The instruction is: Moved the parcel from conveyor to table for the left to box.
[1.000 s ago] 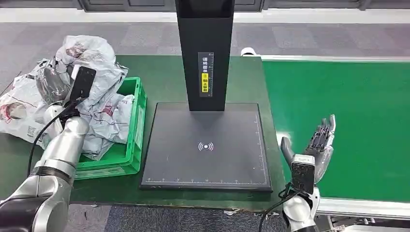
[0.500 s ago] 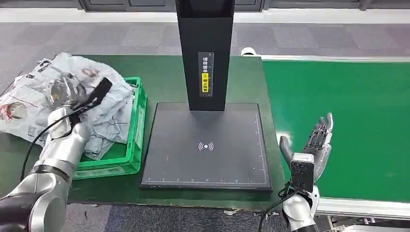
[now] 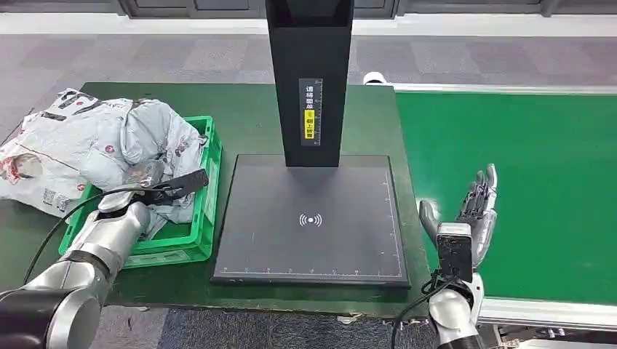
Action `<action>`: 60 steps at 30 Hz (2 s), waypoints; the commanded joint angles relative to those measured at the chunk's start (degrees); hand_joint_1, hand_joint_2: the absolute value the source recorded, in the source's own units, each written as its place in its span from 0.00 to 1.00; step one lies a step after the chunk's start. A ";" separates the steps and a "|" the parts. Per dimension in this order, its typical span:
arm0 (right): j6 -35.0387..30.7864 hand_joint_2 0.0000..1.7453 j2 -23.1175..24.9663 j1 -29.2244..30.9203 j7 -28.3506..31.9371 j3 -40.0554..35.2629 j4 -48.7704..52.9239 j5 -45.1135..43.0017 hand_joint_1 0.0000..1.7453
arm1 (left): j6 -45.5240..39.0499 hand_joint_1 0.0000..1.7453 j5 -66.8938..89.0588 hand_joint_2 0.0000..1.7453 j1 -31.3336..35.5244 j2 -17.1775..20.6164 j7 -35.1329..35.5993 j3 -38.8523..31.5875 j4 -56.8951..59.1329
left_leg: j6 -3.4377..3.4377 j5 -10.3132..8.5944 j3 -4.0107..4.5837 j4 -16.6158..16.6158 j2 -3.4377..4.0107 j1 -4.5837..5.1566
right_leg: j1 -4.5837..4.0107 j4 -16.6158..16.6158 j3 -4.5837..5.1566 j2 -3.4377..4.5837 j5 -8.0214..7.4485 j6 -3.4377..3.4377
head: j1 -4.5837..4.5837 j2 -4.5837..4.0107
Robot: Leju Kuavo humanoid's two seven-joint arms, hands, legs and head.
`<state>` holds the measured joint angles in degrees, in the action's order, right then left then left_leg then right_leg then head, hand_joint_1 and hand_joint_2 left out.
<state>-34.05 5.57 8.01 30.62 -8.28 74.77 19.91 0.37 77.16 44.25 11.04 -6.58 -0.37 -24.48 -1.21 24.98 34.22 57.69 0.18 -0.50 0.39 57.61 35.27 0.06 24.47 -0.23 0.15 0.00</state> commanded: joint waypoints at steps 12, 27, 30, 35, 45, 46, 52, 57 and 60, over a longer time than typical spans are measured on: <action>1.66 1.00 1.01 -3.40 -1.93 5.26 4.17 2.93 0.00 | -9.46 0.00 -11.44 1.00 -2.00 -4.14 2.02 -0.59 0.91 | 0.10 -0.12 -0.09 -0.14 -0.40 0.03 | 0.02 -0.15 -0.23 -0.39 0.04 0.05 | 0.00 0.00; -0.96 1.00 0.01 1.07 -0.90 0.95 -2.79 0.40 0.00 | -34.02 0.00 -61.03 0.00 -5.02 -8.51 -25.08 -17.60 -14.11 | 0.04 -0.09 0.07 -0.03 -0.11 -0.08 | -0.01 -0.06 0.00 -0.13 -0.02 -0.02 | -0.02 0.00; -1.47 1.00 -0.15 2.49 -0.65 0.62 -4.63 -0.11 0.00 | -36.61 0.00 -65.08 0.00 -6.64 -8.21 -27.31 -15.14 -15.48 | 0.07 -0.08 0.06 -0.07 -0.15 -0.06 | -0.02 -0.11 -0.07 -0.16 -0.03 0.01 | 0.00 0.00; -2.50 1.00 0.09 3.39 0.02 0.62 -7.11 -0.22 0.00 | -40.37 0.00 -66.17 0.00 -8.48 -8.74 -30.22 -14.16 -19.02 | 0.05 -0.08 0.00 -0.11 -0.04 -0.04 | -0.01 -0.13 -0.05 -0.06 -0.04 -0.02 | -0.02 0.00; -3.71 1.00 -1.10 6.45 3.99 -0.31 -11.95 -5.36 0.00 | -31.83 0.00 -64.20 1.00 -9.93 -11.79 -32.11 -13.46 -25.82 | 0.06 -0.09 0.07 -0.07 -0.13 -0.03 | -0.02 -0.12 -0.04 -0.10 -0.05 0.00 | 0.00 0.00; -3.40 1.00 -1.63 6.61 4.47 -0.77 -11.92 -6.22 0.00 | -28.89 0.00 -67.14 1.00 -10.94 -11.49 -31.27 -9.73 -27.57 | 0.06 -0.09 0.03 -0.10 -0.09 -0.02 | -0.02 -0.14 -0.05 -0.06 -0.06 -0.01 | 0.00 0.00; 1.98 1.00 0.25 15.53 4.66 -7.00 -22.60 -6.06 0.00 | -15.87 0.00 -67.79 1.00 -12.87 -18.47 -32.42 12.84 -29.53 | 0.09 -0.11 0.13 -0.05 -0.31 -0.03 | 0.00 -0.11 -0.01 -0.30 -0.02 0.02 | 0.00 0.00; -2.29 1.00 2.25 18.77 8.78 -9.98 -29.00 -7.96 0.00 | -21.25 0.00 -72.52 1.00 -10.61 -21.46 -33.42 20.45 -22.50 | 0.17 -0.18 0.17 -0.03 -0.51 0.10 | 0.11 -0.10 -0.07 -0.53 -0.06 0.10 | 0.00 0.00; -3.73 1.00 1.64 18.14 9.38 -10.70 -28.15 -8.32 0.00 | -22.85 0.00 -72.39 1.00 -10.02 -20.35 -33.42 22.24 -20.84 | 0.17 -0.13 0.04 -0.14 -0.26 0.09 | 0.07 -0.27 -0.14 -0.27 -0.17 0.15 | 0.02 0.00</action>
<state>-35.35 7.61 21.44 38.47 -13.18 56.95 13.35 -19.56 6.86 31.39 -8.83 -39.85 8.53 -52.67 -1.08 24.84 34.52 57.73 -0.12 -0.37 0.50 57.56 35.39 -0.25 24.30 -0.08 0.17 0.00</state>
